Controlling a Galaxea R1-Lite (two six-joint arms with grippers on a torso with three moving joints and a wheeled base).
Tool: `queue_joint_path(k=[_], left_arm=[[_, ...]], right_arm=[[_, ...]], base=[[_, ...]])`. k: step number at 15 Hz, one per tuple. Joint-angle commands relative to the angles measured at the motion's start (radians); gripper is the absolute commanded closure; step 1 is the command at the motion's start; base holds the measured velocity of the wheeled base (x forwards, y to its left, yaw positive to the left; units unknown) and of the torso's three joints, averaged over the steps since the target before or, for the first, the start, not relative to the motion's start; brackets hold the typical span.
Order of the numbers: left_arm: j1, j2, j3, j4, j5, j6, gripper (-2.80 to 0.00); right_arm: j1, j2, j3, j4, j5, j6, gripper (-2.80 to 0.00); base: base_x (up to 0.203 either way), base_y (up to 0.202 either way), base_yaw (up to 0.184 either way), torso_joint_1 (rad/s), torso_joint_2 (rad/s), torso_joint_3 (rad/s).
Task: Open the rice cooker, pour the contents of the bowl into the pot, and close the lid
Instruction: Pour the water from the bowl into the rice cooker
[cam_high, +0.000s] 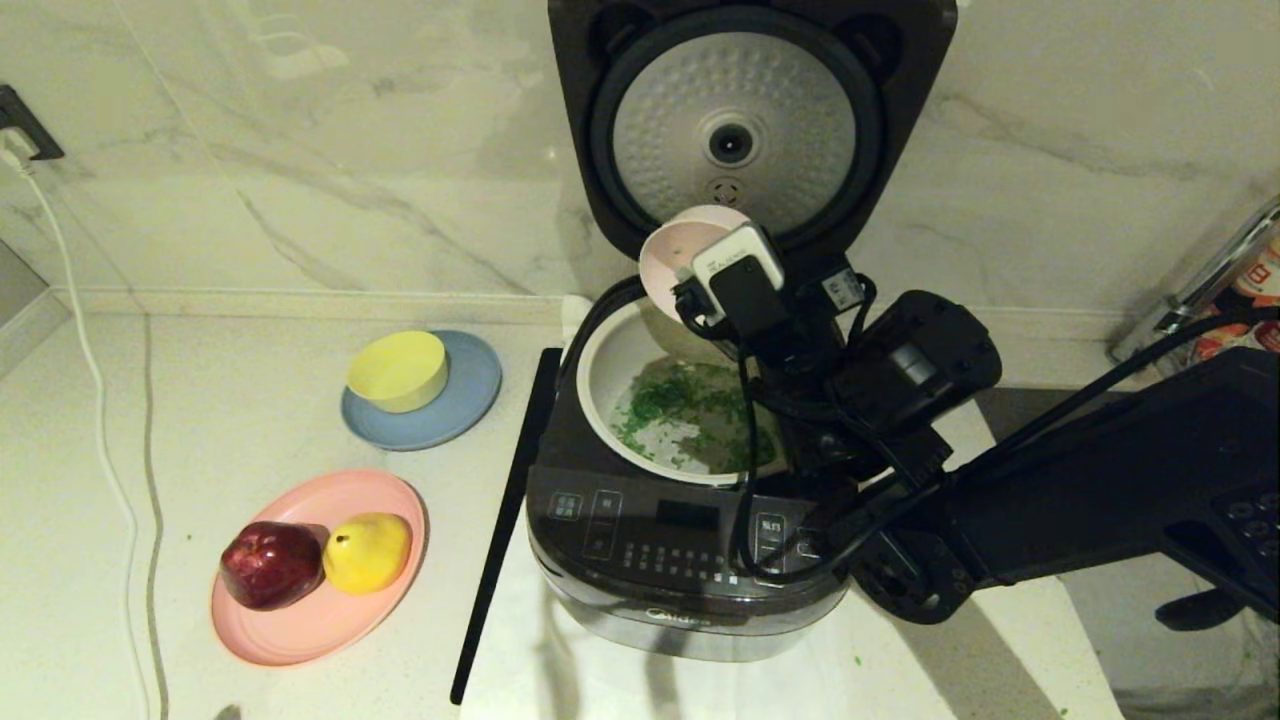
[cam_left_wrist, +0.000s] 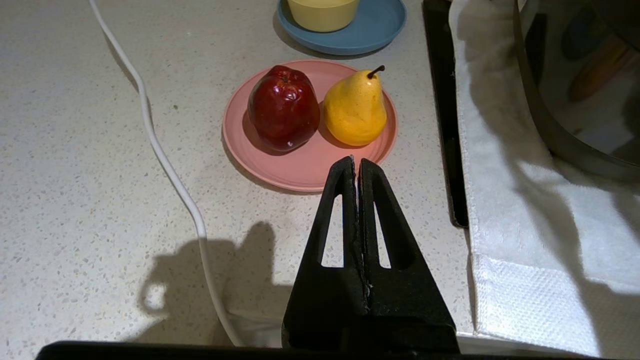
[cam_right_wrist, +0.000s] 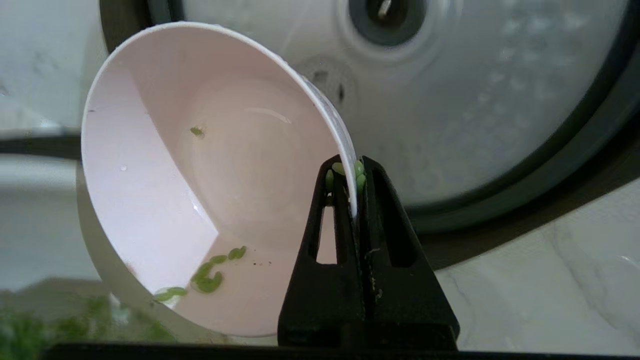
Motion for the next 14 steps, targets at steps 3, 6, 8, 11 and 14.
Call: queue_joint_path(k=[3,6,8,11,14], left_arm=[[0.000,0.001,0.009,0.000,0.000,-0.001,0.00],[0.000,0.001,0.009,-0.001,0.001,0.000,0.00],[0.000,0.001,0.009,0.000,-0.001,-0.001,0.00],[0.000,0.001,0.009,-0.001,0.001,-0.001,0.00],[0.000,0.001,0.009,-0.001,0.001,0.000,0.00]], right_arm=[[0.024,-0.004,-0.019,-0.009,-0.002,-0.024,0.00],[0.033,0.005,-0.027,-0.009,-0.001,-0.045,0.00],[0.042,0.004,-0.020,-0.009,-0.001,-0.052,0.00],[0.049,0.010,-0.027,-0.009,-0.001,-0.056,0.00],[0.054,0.004,-0.040,-0.009,0.000,-0.073,0.00]], base=[[0.000,0.000,0.000,0.000,0.00,0.000],[0.000,0.000,0.000,0.000,0.00,0.000],[0.000,0.000,0.000,0.000,0.00,0.000],[0.000,0.000,0.000,0.000,0.00,0.000],[0.000,0.000,0.000,0.000,0.00,0.000]])
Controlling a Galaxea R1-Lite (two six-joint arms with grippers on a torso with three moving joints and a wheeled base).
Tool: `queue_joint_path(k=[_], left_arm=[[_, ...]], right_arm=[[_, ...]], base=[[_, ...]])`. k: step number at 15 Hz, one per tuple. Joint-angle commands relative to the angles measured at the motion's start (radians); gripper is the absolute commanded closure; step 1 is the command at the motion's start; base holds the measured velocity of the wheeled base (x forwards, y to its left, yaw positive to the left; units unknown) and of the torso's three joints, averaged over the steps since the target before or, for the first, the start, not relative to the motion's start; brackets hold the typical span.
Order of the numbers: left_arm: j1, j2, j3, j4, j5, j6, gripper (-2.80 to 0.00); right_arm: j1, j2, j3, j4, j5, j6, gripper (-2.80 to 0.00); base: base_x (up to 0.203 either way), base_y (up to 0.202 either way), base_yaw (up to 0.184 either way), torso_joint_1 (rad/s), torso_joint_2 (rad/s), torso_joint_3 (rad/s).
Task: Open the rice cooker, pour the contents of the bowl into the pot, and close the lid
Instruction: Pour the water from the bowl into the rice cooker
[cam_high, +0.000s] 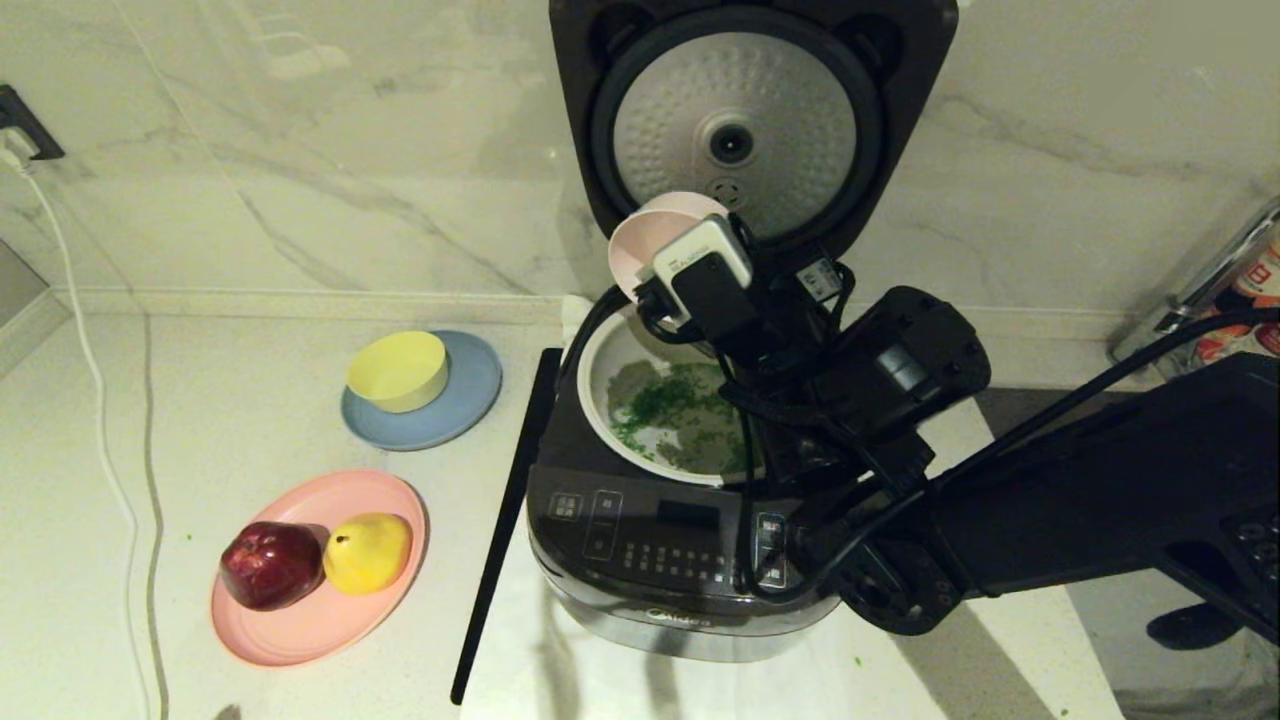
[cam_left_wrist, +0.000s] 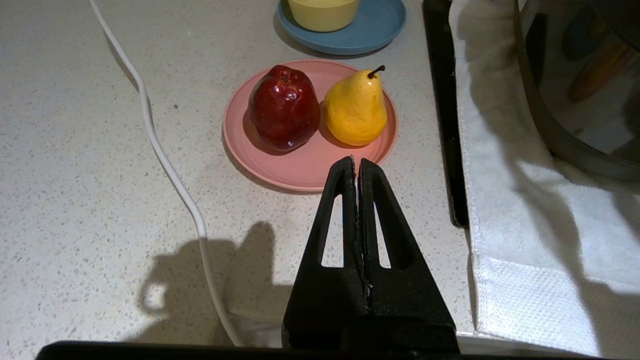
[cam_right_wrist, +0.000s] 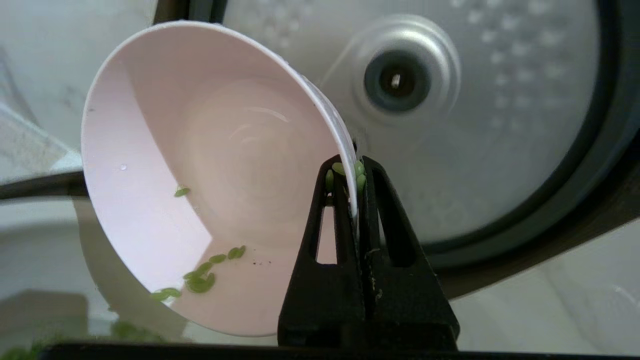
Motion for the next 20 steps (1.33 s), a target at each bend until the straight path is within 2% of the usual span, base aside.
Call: queue_joint_path(k=[1,6,10,14,18,20], left_arm=[[0.001,0.001,0.009,-0.001,0.001,-0.001,0.00],[0.001,0.001,0.009,-0.002,0.000,0.000,0.00],[0.001,0.001,0.009,-0.002,0.000,-0.001,0.00],[0.001,0.001,0.009,-0.002,0.001,0.000,0.00],[0.001,0.001,0.009,-0.001,0.001,0.000,0.00],[0.001,0.001,0.009,0.000,0.001,-0.002,0.00]], right_arm=[[0.002,0.001,0.002,-0.008,-0.003,-0.005,0.00],[0.003,-0.030,-0.036,-0.008,-0.016,-0.010,0.00],[0.032,-0.103,-0.034,0.028,-0.129,0.016,0.00],[0.078,-0.192,-0.094,0.335,-0.236,0.171,0.00],[0.104,-0.329,-0.134,0.756,-0.254,0.392,0.00],[0.105,-0.411,-0.135,0.989,-0.254,0.530,0.00]], base=[[0.000,0.000,0.000,0.000,0.00,0.000],[0.000,0.000,0.000,0.000,0.00,0.000],[0.000,0.000,0.000,0.000,0.00,0.000],[0.000,0.000,0.000,0.000,0.00,0.000],[0.000,0.000,0.000,0.000,0.00,0.000],[0.000,0.000,0.000,0.000,0.00,0.000]])
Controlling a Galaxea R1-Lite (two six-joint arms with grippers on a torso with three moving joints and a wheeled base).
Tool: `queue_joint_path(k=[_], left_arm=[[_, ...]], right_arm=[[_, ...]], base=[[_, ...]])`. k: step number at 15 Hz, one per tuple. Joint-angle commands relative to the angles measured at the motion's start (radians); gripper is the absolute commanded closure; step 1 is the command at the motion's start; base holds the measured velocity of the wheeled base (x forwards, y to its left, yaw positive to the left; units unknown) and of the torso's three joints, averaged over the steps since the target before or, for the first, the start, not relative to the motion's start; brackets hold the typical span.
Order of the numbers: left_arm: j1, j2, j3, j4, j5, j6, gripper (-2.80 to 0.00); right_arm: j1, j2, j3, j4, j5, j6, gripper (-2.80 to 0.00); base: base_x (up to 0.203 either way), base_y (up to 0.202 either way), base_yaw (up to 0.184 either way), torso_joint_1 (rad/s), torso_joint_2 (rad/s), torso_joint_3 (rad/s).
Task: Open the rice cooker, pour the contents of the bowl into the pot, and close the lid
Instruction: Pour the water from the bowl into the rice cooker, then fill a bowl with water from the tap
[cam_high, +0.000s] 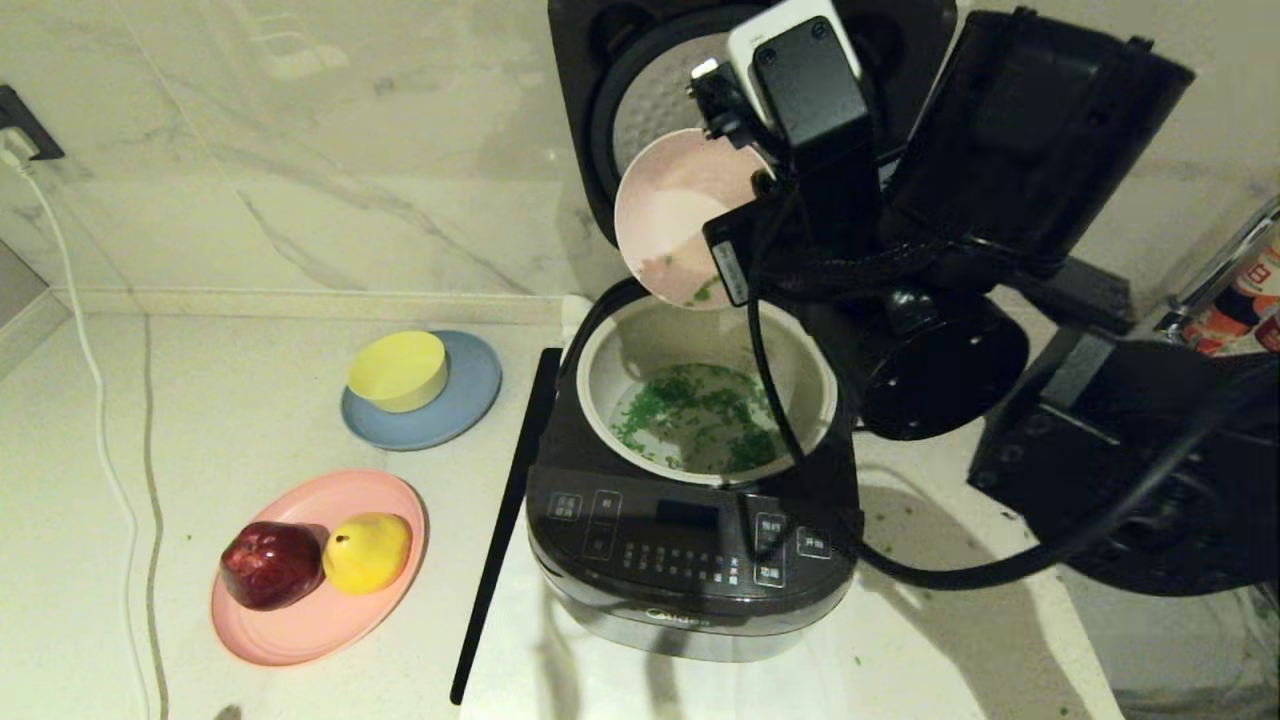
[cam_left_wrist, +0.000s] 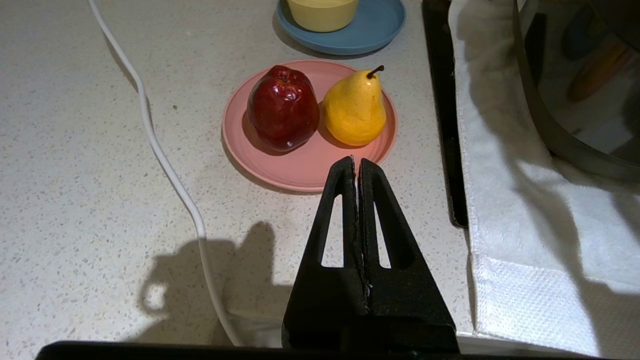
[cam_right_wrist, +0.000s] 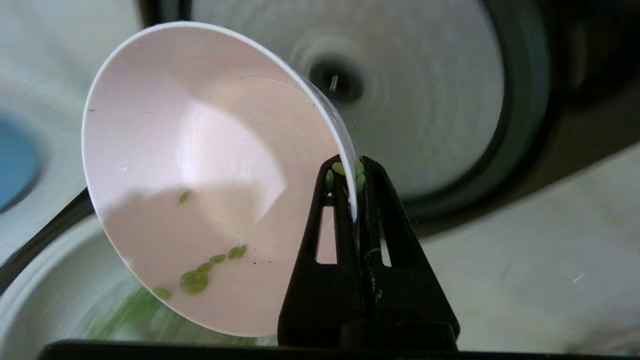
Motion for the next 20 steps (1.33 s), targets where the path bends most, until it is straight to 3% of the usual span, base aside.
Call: queue_joint_path(k=[1,5,8,10,13,17,20], left_arm=[[0.000,0.001,0.009,-0.001,0.001,0.000,0.00],[0.000,0.001,0.009,-0.001,0.001,0.000,0.00],[0.000,0.001,0.009,-0.001,0.001,0.000,0.00],[0.000,0.001,0.009,-0.001,0.001,-0.001,0.00],[0.000,0.001,0.009,-0.001,0.001,-0.001,0.00],[0.000,0.001,0.009,-0.001,0.000,0.000,0.00],[0.000,0.001,0.009,0.000,0.001,-0.001,0.00]], right_arm=[[0.003,-0.141,0.001,0.319,-0.001,0.147,0.00],[-0.002,-0.356,-0.001,0.870,0.088,0.461,0.00],[-0.063,-0.529,-0.003,1.208,0.254,0.653,0.00],[-0.232,-0.608,0.014,1.338,0.394,0.749,0.00],[-0.575,-0.675,0.085,1.408,0.583,0.806,0.00],[-1.108,-0.626,0.209,1.387,0.850,0.858,0.00],[-1.409,-0.456,0.266,1.321,0.994,0.897,0.00]], base=[[0.000,0.000,0.000,0.000,0.00,0.000],[0.000,0.000,0.000,0.000,0.00,0.000],[0.000,0.000,0.000,0.000,0.00,0.000],[0.000,0.000,0.000,0.000,0.00,0.000],[0.000,0.000,0.000,0.000,0.00,0.000],[0.000,0.000,0.000,0.000,0.00,0.000],[0.000,0.000,0.000,0.000,0.00,0.000]])
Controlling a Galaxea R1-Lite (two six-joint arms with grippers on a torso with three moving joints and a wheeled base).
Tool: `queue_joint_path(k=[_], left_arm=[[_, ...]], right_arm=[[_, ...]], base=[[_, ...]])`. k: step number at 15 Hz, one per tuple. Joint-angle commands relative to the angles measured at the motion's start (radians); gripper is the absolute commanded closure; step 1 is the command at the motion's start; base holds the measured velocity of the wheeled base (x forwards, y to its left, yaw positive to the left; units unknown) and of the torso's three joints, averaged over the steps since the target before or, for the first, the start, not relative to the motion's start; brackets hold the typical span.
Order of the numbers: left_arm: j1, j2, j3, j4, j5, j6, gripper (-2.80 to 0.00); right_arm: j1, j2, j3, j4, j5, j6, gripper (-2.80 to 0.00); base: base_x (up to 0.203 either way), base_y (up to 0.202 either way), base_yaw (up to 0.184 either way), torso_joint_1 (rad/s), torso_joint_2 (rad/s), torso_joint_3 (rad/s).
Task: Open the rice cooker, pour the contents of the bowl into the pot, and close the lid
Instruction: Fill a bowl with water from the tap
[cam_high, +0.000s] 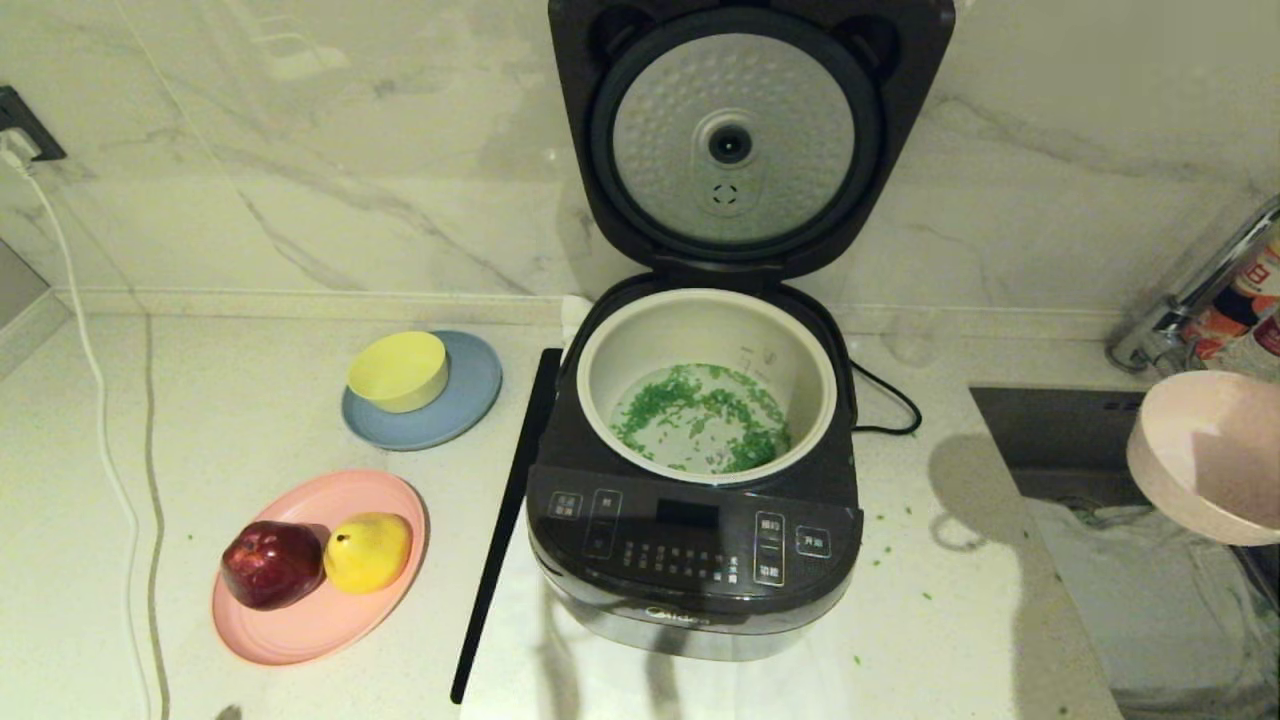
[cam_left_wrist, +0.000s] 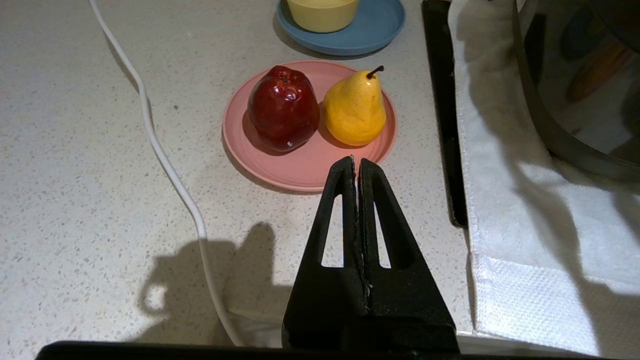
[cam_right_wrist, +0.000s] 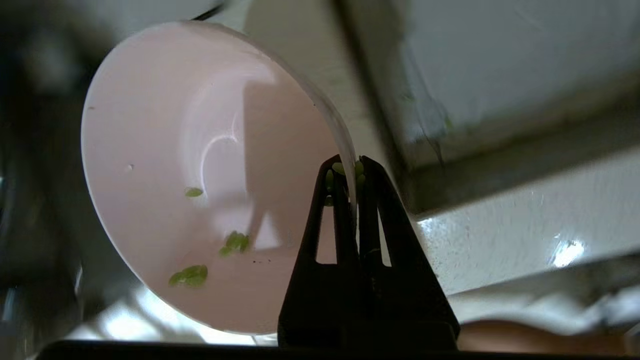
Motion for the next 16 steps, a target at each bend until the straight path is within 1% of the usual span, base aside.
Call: queue_joint_path(k=[1,4,9,10,12,15,16], left_arm=[[0.000,0.001,0.009,-0.001,0.001,-0.002,0.00],[0.000,0.001,0.009,-0.001,0.001,0.000,0.00],[0.000,0.001,0.009,-0.001,0.001,0.000,0.00],[0.000,0.001,0.009,0.000,0.001,-0.001,0.00],[0.000,0.001,0.009,0.000,0.000,-0.001,0.00],[0.000,0.001,0.009,0.000,0.001,-0.001,0.00],[0.000,0.001,0.009,-0.001,0.001,0.000,0.00]], right_arm=[[-0.214,0.185,0.030,-0.035,0.070,0.030,0.00],[-0.389,0.344,0.035,-0.141,0.111,0.060,0.00],[-0.616,0.584,0.021,-0.359,0.131,0.070,0.00],[-0.645,0.621,0.015,-0.403,0.131,0.071,0.00],[-0.678,0.700,-0.016,-0.476,0.129,0.070,0.00],[-0.690,0.792,-0.132,-0.518,0.125,0.074,0.00],[-0.685,0.804,-0.158,-0.523,0.125,0.087,0.00]], base=[[0.000,0.000,0.000,0.000,0.00,0.000],[0.000,0.000,0.000,0.000,0.00,0.000],[0.000,0.000,0.000,0.000,0.00,0.000],[0.000,0.000,0.000,0.000,0.00,0.000],[0.000,0.000,0.000,0.000,0.00,0.000],[0.000,0.000,0.000,0.000,0.00,0.000],[0.000,0.000,0.000,0.000,0.00,0.000]])
